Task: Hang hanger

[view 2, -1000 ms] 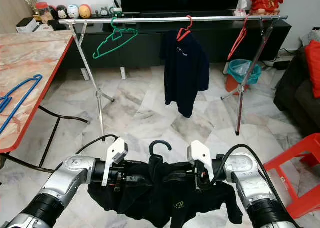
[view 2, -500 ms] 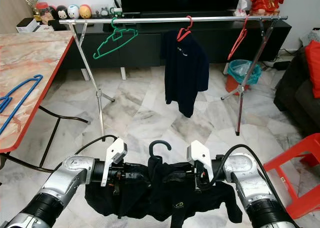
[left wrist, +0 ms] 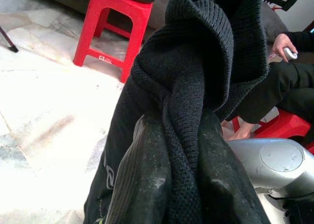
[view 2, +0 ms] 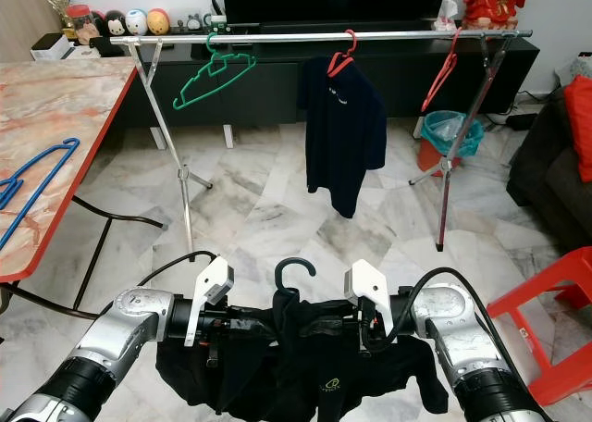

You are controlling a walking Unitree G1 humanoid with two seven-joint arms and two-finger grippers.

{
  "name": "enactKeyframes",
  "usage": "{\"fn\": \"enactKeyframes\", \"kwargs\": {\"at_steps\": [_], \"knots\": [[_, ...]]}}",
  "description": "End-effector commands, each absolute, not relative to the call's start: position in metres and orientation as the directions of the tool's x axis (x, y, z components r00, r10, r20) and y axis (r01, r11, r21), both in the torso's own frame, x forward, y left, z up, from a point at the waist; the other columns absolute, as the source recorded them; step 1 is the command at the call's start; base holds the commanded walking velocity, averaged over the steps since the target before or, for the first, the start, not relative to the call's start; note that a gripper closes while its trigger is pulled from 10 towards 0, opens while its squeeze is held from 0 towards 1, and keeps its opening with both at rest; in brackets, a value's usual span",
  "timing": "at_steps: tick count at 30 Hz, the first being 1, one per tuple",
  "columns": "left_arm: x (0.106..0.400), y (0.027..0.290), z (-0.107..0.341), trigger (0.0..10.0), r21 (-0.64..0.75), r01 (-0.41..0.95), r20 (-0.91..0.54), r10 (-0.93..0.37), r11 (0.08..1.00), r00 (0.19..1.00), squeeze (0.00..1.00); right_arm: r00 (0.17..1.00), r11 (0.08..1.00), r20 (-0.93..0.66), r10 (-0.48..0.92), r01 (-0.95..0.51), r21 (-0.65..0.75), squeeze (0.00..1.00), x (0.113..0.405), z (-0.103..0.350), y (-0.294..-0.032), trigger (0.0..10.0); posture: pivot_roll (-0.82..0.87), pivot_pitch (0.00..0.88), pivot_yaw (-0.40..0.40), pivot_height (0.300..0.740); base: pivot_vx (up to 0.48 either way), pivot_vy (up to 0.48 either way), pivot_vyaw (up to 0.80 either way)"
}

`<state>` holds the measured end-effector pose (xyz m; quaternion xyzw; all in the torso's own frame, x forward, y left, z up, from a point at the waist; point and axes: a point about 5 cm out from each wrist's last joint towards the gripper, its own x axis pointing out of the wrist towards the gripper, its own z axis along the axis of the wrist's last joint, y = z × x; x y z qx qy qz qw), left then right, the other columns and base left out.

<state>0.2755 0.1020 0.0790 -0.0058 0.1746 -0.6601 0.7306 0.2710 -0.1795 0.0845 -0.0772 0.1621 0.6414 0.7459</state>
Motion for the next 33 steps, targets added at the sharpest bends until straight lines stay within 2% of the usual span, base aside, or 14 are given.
{"fn": "enactKeyframes", "kwargs": {"at_steps": [1,5,7,8,9,27,33], "knots": [[0.274,0.096,0.081,0.0,-0.236,0.967,-0.243,-0.969,0.096,0.036,0.00,0.139,0.156,-0.291,0.947,-0.987,0.035,0.00,0.277,0.097,-0.173,10.0,-0.02,0.000,0.006,0.740,0.000,0.000,0.00],[0.274,0.096,0.080,0.0,-0.237,0.967,-0.242,-0.970,0.094,0.035,0.00,0.138,0.155,-0.291,0.947,-0.987,0.036,0.00,0.277,0.096,-0.173,10.0,-0.02,0.000,0.007,0.740,0.000,0.000,0.00],[0.274,0.096,0.081,0.0,-0.236,0.967,-0.242,-0.970,0.095,0.036,0.00,0.133,0.150,-0.289,0.948,-0.988,0.039,0.74,0.276,0.096,-0.173,10.0,-0.01,0.000,0.006,0.740,0.000,0.000,0.00],[0.274,0.096,0.081,0.0,-0.236,0.967,-0.242,-0.970,0.096,0.037,0.00,0.132,0.150,-0.288,0.948,-0.988,0.040,0.74,0.276,0.096,-0.173,10.0,-0.01,0.000,0.006,0.740,0.000,0.000,0.00],[0.274,0.096,0.081,0.0,-0.235,0.967,-0.242,-0.970,0.096,0.038,0.00,0.131,0.149,-0.287,0.949,-0.988,0.041,1.00,0.276,0.096,-0.173,10.0,-0.01,0.000,0.006,0.740,0.000,0.000,0.00],[0.275,0.101,0.075,0.0,-0.230,0.963,-0.261,-0.962,0.141,0.079,0.00,0.157,0.174,-0.317,0.935,-0.984,0.027,1.00,0.276,0.094,-0.179,10.0,-0.02,0.000,0.005,0.740,0.000,0.000,0.00],[0.277,0.103,0.074,0.0,-0.222,0.960,-0.267,-0.958,0.170,0.108,0.00,0.225,0.239,-0.342,0.912,-0.971,-0.002,1.00,0.278,0.092,-0.189,10.0,-0.03,0.000,0.006,0.740,0.000,0.000,0.00]]}}
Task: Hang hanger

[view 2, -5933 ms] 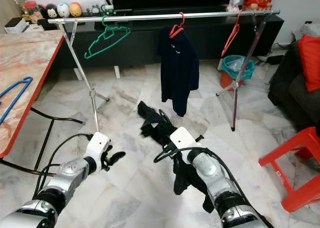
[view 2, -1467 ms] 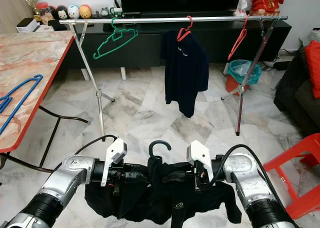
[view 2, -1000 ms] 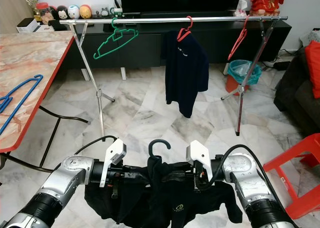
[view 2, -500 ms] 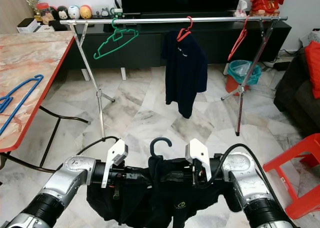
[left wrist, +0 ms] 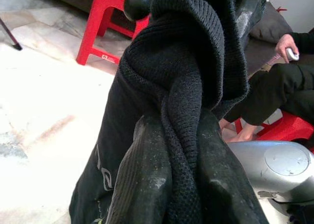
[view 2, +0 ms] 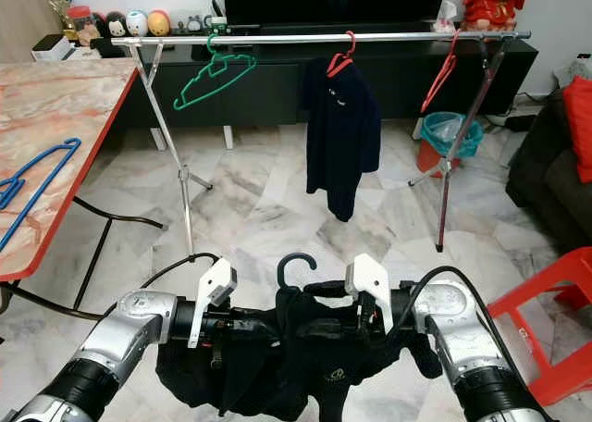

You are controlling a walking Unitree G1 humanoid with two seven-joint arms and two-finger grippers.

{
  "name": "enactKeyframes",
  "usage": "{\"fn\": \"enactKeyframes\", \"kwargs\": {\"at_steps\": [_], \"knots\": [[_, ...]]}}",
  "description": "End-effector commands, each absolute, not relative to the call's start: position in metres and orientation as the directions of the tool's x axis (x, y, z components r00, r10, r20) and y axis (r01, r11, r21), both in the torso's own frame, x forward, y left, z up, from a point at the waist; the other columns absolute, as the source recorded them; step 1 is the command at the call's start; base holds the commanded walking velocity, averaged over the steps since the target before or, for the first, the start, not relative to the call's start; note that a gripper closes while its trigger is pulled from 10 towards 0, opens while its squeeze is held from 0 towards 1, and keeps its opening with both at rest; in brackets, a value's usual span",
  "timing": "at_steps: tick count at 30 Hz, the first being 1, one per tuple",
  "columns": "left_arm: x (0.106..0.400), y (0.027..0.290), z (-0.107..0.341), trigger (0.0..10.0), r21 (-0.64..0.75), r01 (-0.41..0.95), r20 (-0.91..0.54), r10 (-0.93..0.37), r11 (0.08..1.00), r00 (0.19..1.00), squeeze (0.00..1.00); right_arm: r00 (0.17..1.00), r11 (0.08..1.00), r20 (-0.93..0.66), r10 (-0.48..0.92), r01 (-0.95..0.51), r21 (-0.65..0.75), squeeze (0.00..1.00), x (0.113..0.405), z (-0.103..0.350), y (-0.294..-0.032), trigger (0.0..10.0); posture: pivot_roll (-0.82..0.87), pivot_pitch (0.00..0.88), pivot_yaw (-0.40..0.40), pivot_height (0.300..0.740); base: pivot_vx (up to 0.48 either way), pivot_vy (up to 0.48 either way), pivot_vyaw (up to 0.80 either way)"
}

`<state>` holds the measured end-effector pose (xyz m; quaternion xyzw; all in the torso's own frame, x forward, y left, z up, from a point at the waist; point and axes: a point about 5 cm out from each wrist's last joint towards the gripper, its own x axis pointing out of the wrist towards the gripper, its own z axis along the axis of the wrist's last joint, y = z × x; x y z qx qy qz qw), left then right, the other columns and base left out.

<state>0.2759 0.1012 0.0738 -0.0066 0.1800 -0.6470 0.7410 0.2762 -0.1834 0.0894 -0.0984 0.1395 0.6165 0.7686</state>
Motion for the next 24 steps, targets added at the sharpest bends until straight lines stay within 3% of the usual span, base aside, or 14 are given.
{"fn": "enactKeyframes", "kwargs": {"at_steps": [1,11,14,15,16,17,18,20,21,22,23,24], "knots": [[0.278,0.104,0.074,0.0,-0.219,0.959,-0.267,-0.957,0.179,0.117,0.00,0.238,0.251,-0.343,0.909,-0.968,-0.005,1.00,0.278,0.092,-0.191,10.0,-0.03,0.000,0.006,0.740,0.000,0.000,0.00],[0.280,0.107,0.071,0.0,-0.210,0.955,-0.280,-0.949,0.208,0.145,0.00,0.336,0.342,-0.381,0.861,-0.938,-0.055,1.00,0.279,0.092,-0.211,10.0,-0.03,0.000,0.012,0.740,0.000,0.000,0.00],[0.282,0.108,0.070,0.0,-0.207,0.953,-0.280,-0.947,0.222,0.160,0.00,0.409,0.399,-0.385,0.827,-0.910,-0.109,1.00,0.282,0.093,-0.221,10.0,-0.04,0.000,0.014,0.740,0.000,0.000,0.00],[0.283,0.108,0.069,0.0,-0.202,0.951,-0.281,-0.944,0.233,0.171,0.00,0.452,0.435,-0.379,0.808,-0.890,-0.135,0.75,0.284,0.095,-0.224,10.0,-0.04,0.000,0.015,0.740,0.000,0.000,0.00],[0.283,0.109,0.069,0.0,-0.199,0.950,-0.282,-0.943,0.240,0.179,0.00,0.479,0.458,-0.374,0.794,-0.876,-0.150,0.75,0.286,0.096,-0.226,10.0,-0.04,0.000,0.015,0.740,0.000,0.000,0.00],[0.284,0.109,0.068,0.0,-0.193,0.948,-0.288,-0.939,0.251,0.190,0.00,0.513,0.486,-0.357,0.781,-0.857,-0.169,0.00,0.289,0.098,-0.228,10.0,-0.04,0.000,0.015,0.740,0.000,0.000,0.00],[0.284,0.109,0.068,0.0,-0.193,0.948,-0.288,-0.939,0.251,0.190,0.00,0.513,0.486,-0.357,0.781,-0.857,-0.169,0.00,0.289,0.098,-0.228,10.0,-0.04,0.000,0.015,0.740,0.000,0.000,0.00],[0.290,0.112,0.063,0.3,-0.155,0.930,-0.308,-0.911,0.334,0.276,0.00,0.640,0.598,-0.268,0.720,-0.769,-0.228,0.00,0.297,0.107,-0.234,10.0,-0.04,0.000,0.018,0.740,0.000,0.000,0.00],[0.290,0.112,0.063,0.3,-0.155,0.930,-0.308,-0.911,0.334,0.276,0.00,0.640,0.598,-0.268,0.720,-0.769,-0.228,0.00,0.297,0.107,-0.234,10.0,-0.04,0.000,0.018,0.740,0.000,0.000,0.00],[0.294,0.114,0.061,4.4,-0.133,0.913,-0.315,-0.890,0.386,0.330,0.00,0.714,0.666,-0.209,0.668,-0.699,-0.260,0.00,0.302,0.112,-0.238,10.0,-0.04,0.000,0.018,0.740,0.000,0.000,0.00],[0.294,0.114,0.061,4.4,-0.133,0.913,-0.315,-0.890,0.386,0.330,0.00,0.714,0.666,-0.209,0.668,-0.699,-0.260,0.00,0.302,0.112,-0.238,10.0,-0.04,0.000,0.018,0.740,0.000,0.000,0.00],[0.299,0.115,0.060,4.8,-0.112,0.890,-0.318,-0.865,0.441,0.388,0.00,0.776,0.728,-0.157,0.611,-0.629,-0.274,0.00,0.307,0.116,-0.241,10.0,-0.05,0.000,0.020,0.740,0.000,0.000,0.00]]}}
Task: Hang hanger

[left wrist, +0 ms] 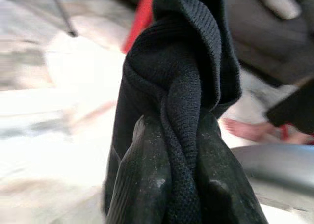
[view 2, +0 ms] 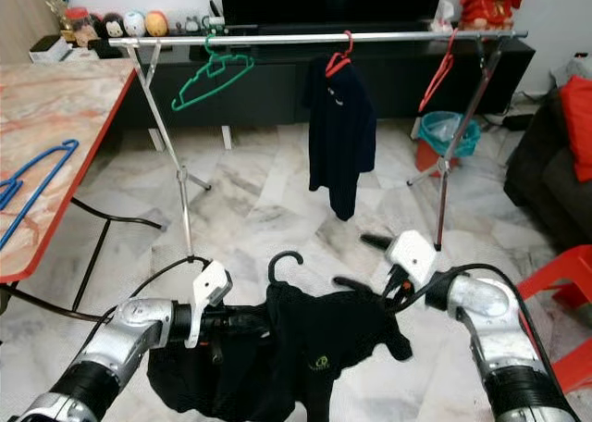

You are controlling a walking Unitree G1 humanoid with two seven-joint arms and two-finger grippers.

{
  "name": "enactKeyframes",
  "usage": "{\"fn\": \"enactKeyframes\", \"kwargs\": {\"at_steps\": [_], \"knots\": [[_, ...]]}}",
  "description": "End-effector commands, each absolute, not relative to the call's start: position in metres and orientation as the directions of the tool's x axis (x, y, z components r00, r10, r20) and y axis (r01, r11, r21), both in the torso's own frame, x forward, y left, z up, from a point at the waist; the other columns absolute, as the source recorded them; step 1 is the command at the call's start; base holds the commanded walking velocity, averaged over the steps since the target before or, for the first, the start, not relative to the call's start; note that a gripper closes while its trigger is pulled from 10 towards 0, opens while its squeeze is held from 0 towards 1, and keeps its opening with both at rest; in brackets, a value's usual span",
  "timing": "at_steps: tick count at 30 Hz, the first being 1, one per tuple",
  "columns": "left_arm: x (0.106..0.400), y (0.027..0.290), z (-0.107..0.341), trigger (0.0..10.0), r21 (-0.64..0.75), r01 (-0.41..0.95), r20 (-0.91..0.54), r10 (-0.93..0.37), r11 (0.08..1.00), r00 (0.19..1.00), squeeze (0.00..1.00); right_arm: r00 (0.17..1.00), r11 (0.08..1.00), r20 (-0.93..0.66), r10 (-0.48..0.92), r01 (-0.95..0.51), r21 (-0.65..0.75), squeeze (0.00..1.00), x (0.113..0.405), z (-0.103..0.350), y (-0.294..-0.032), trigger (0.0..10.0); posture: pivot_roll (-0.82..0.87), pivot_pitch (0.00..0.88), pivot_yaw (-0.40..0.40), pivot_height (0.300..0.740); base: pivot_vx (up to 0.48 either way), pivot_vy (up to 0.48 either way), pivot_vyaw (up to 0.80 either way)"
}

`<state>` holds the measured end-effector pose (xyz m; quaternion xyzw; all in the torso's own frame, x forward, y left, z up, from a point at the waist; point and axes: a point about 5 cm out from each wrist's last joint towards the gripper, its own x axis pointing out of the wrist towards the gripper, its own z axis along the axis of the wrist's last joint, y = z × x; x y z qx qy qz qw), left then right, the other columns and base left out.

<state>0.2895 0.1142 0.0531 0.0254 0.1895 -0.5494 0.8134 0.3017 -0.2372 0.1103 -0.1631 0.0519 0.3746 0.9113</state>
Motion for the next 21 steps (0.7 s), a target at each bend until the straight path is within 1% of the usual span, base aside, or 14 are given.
{"fn": "enactKeyframes", "kwargs": {"at_steps": [1,2,3,4,5,7,8,9,11,13,16,17,18,21], "knots": [[0.299,0.115,0.060,4.8,-0.112,0.890,-0.318,-0.865,0.441,0.388,0.00,0.776,0.728,-0.157,0.611,-0.629,-0.274,0.00,0.307,0.116,-0.241,10.0,-0.05,0.000,0.020,0.740,0.000,0.000,0.00],[0.300,0.116,0.059,4.8,-0.102,0.880,-0.318,-0.853,0.465,0.414,0.00,0.800,0.752,-0.136,0.584,-0.597,-0.281,0.00,0.309,0.117,-0.242,10.0,-0.05,0.000,0.020,0.740,0.000,0.000,0.00],[0.303,0.118,0.059,10.0,-0.089,0.860,-0.315,-0.834,0.502,0.454,0.00,0.835,0.789,-0.107,0.540,-0.547,-0.281,0.00,0.311,0.118,-0.244,10.0,-0.05,0.000,0.021,0.740,0.000,0.000,0.00],[0.307,0.120,0.058,10.0,-0.065,0.827,-0.310,-0.799,0.559,0.516,0.00,0.883,0.843,-0.054,0.467,-0.463,-0.275,0.00,0.313,0.119,-0.247,10.0,-0.05,0.000,0.022,0.740,0.000,0.000,0.00],[0.307,0.120,0.058,10.0,-0.065,0.827,-0.310,-0.799,0.559,0.516,0.00,0.883,0.843,-0.054,0.467,-0.463,-0.275,0.00,0.313,0.119,-0.247,10.0,-0.05,0.000,0.022,0.740,0.000,0.000,0.00],[0.315,0.126,0.056,10.0,-0.014,0.749,-0.307,-0.715,0.663,0.628,0.00,0.942,0.907,-0.007,0.335,-0.325,-0.267,0.00,0.313,0.114,-0.252,10.0,-0.05,0.000,0.022,0.740,0.000,0.000,0.00],[0.317,0.129,0.056,10.0,0.000,0.724,-0.306,-0.689,0.690,0.657,0.00,0.959,0.928,-0.002,0.283,-0.275,-0.250,0.00,0.313,0.110,-0.253,10.0,-0.05,0.000,0.022,0.740,0.000,0.000,0.00],[0.317,0.129,0.056,10.0,0.000,0.724,-0.306,-0.689,0.690,0.657,0.00,0.959,0.928,-0.002,0.283,-0.275,-0.250,0.00,0.313,0.110,-0.253,10.0,-0.05,0.000,0.022,0.740,0.000,0.000,0.00],[0.320,0.132,0.056,10.0,0.015,0.674,-0.287,-0.642,0.739,0.711,0.00,0.969,0.942,0.005,0.247,-0.239,-0.237,0.00,0.310,0.103,-0.252,10.0,-0.05,0.000,0.021,0.740,0.000,0.000,0.00],[0.324,0.137,0.059,10.0,0.028,0.607,-0.250,-0.582,0.794,0.774,0.00,0.994,0.980,0.014,0.111,-0.107,-0.165,0.00,0.307,0.092,-0.255,10.0,-0.05,0.000,0.020,0.740,0.000,0.000,0.00],[0.328,0.144,0.060,10.0,0.041,0.501,-0.220,-0.482,0.864,0.848,0.00,1.000,0.989,-0.024,-0.009,0.006,-0.146,0.00,0.300,0.073,-0.256,10.0,-0.05,0.000,0.018,0.740,0.000,0.000,0.00],[0.329,0.146,0.059,10.0,0.011,0.458,-0.195,-0.448,0.889,0.873,0.00,0.994,0.990,-0.064,-0.092,0.084,-0.114,0.00,0.293,0.058,-0.256,10.0,-0.05,0.000,0.015,0.740,0.000,0.000,0.00],[0.329,0.146,0.059,10.0,0.011,0.458,-0.195,-0.448,0.889,0.873,0.00,0.994,0.990,-0.064,-0.092,0.084,-0.114,0.00,0.293,0.058,-0.256,10.0,-0.05,0.000,0.015,0.740,0.000,0.000,0.00],[0.330,0.152,0.061,10.0,-0.029,0.368,-0.144,-0.368,0.929,0.919,0.00,0.960,0.972,-0.154,-0.234,0.229,-0.048,0.00,0.277,0.030,-0.253,10.0,-0.04,0.000,0.017,0.740,0.000,0.000,0.00]]}}
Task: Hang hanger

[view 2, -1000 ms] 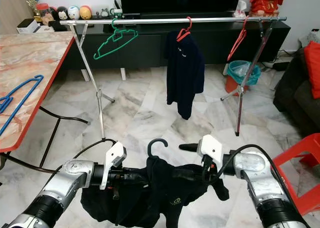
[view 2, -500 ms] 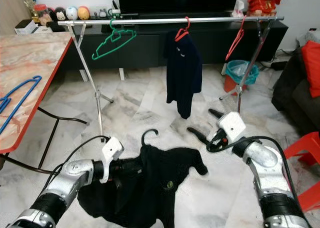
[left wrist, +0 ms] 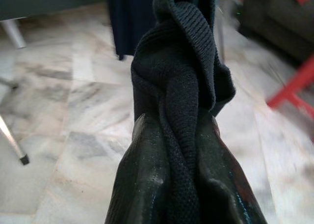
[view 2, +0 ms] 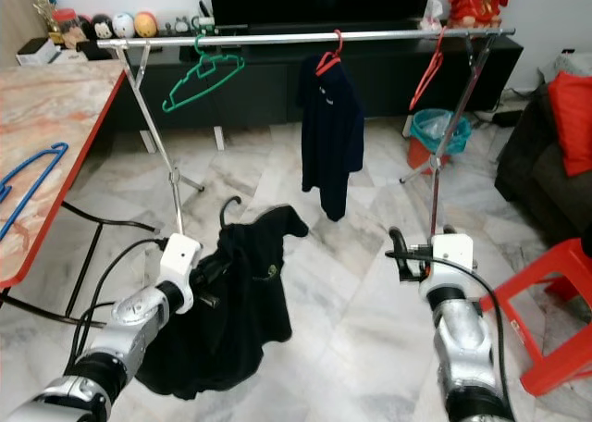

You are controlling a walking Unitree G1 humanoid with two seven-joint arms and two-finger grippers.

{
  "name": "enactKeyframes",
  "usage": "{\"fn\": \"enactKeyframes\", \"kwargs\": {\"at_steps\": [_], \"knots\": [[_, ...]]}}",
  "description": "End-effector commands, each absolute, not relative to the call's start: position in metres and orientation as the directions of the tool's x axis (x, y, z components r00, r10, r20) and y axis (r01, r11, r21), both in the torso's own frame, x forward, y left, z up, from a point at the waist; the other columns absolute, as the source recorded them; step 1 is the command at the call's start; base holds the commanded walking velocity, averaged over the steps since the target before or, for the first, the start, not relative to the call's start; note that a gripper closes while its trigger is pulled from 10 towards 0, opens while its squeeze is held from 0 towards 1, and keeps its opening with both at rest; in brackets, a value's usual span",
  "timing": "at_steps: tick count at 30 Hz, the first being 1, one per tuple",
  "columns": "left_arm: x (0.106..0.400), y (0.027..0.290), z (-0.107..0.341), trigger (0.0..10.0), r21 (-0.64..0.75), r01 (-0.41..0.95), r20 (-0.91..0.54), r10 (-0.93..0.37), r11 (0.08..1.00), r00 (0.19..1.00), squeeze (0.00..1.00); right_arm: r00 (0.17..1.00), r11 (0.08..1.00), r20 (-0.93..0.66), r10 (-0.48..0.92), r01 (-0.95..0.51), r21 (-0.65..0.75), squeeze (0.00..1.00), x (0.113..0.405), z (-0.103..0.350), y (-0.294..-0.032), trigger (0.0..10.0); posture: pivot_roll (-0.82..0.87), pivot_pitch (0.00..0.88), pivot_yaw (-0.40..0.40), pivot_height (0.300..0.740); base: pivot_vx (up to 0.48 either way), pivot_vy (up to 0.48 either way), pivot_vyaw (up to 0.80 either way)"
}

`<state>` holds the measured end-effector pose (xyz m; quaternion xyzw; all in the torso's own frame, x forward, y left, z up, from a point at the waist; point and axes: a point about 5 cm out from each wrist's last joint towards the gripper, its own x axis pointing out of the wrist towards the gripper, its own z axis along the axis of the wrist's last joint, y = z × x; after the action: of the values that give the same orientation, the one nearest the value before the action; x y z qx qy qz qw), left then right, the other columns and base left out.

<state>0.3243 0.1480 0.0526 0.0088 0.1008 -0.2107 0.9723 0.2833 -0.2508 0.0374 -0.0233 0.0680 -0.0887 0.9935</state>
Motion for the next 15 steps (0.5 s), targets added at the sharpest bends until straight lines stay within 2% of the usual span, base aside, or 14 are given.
{"fn": "enactKeyframes", "kwargs": {"at_steps": [1,5,8,11,15], "knots": [[0.330,0.153,0.062,10.0,-0.037,0.352,-0.134,-0.353,0.935,0.926,0.00,0.953,0.970,-0.180,-0.242,0.239,-0.038,0.00,0.273,0.023,-0.250,10.0,-0.05,0.000,0.017,0.740,0.000,0.000,0.00],[0.329,0.162,0.063,10.0,-0.053,0.271,-0.103,-0.275,0.961,0.956,0.00,0.918,0.967,-0.316,-0.242,0.253,-0.004,0.00,0.254,-0.007,-0.236,10.0,-0.06,0.000,0.019,0.740,0.000,0.000,0.00],[0.325,0.170,0.061,10.0,-0.047,0.229,-0.089,-0.233,0.972,0.968,0.00,0.855,0.964,-0.463,-0.234,0.266,0.004,0.00,0.230,-0.036,-0.226,10.0,-0.07,0.000,0.012,0.740,0.000,0.000,0.00],[0.321,0.176,0.060,10.0,-0.027,0.215,-0.074,-0.217,0.976,0.973,0.00,0.813,0.964,-0.528,-0.245,0.261,-0.045,0.00,0.216,-0.048,-0.222,10.0,-0.07,0.000,0.012,0.740,0.000,0.000,0.00],[0.315,0.186,0.059,10.0,-0.027,0.183,-0.047,-0.184,0.983,0.982,0.00,0.791,0.958,-0.555,-0.258,0.283,-0.042,0.00,0.208,-0.054,-0.221,10.0,-0.06,0.000,0.010,0.740,0.000,0.000,0.00]]}}
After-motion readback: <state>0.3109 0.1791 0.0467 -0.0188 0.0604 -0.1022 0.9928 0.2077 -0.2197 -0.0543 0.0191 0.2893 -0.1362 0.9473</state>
